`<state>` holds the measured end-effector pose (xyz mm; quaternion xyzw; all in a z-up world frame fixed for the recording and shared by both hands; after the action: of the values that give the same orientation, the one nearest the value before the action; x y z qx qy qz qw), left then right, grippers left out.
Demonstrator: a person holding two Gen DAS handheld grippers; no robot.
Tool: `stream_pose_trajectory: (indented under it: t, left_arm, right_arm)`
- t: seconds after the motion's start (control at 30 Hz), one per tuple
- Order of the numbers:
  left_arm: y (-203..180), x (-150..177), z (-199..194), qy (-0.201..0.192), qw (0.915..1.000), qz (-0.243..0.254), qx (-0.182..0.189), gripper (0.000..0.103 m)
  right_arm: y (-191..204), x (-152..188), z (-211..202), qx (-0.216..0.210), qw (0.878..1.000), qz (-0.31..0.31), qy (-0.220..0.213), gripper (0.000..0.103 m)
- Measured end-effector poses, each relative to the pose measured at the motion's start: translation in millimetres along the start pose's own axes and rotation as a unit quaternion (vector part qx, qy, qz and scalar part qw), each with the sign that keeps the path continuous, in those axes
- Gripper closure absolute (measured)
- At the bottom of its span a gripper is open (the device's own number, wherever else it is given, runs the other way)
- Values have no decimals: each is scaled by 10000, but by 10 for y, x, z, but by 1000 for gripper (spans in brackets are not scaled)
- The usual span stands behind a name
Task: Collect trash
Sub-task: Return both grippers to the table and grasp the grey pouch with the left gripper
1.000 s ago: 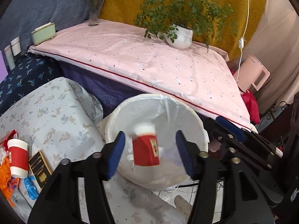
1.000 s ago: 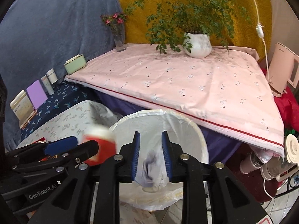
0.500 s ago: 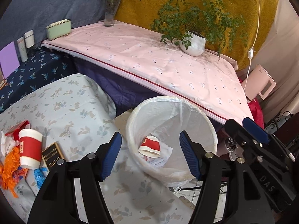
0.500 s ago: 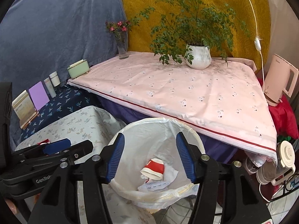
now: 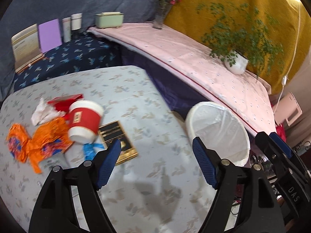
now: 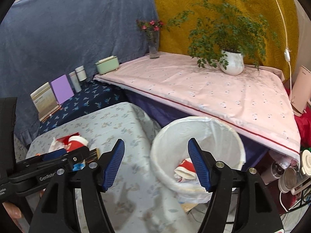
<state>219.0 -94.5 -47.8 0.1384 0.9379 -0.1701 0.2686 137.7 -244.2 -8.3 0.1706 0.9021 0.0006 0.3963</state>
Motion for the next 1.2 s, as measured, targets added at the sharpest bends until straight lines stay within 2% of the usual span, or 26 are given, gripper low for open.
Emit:
stream_pose_trajectory:
  t: [0.13, 0.27, 0.47, 0.73, 0.9, 1.03, 1.13, 1.2]
  left_arm:
    - [379, 100, -123, -18, 9993, -342, -120, 29]
    - [764, 257, -223, -41, 9977, -581, -349, 19]
    - [1303, 549, -217, 179, 9929, -1042, -539, 19]
    - [1745, 875, -49, 562, 9866, -1453, -489, 20]
    - [1832, 950, 127, 798, 9841, -1545, -356, 33]
    - [1865, 978, 263, 924, 9823, -1598, -320, 37]
    - [1861, 987, 334, 966, 9825, -1559, -323, 47]
    - [1840, 972, 341, 939, 9844, -1445, -362, 60]
  right_arm:
    - [295, 88, 1, -174, 9997, -128, 80, 38]
    - [599, 172, 9, -300, 9990, -293, 149, 36]
    - [956, 359, 98, -487, 9974, -420, 340, 36]
    - [1301, 612, 320, -604, 9943, -581, 658, 36]
    - [1418, 722, 513, -615, 9923, -647, 861, 36]
    - [1457, 768, 614, -621, 9914, -651, 950, 36]
    - [1473, 792, 682, -623, 9908, -638, 1015, 36]
    - [1483, 811, 719, -618, 9905, -641, 1050, 36]
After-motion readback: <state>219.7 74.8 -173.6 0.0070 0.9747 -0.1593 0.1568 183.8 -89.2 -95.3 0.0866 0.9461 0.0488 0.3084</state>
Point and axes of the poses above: each gripper's, at about its wrist camera, not at the fingertips, and z roughly the way its jaws point, y to its left, x to its underside, the point moved 8 cm from there along z, roughly the way its jaws point, and after that the axes turned 7 degrees about y, right-handed, at the moved point
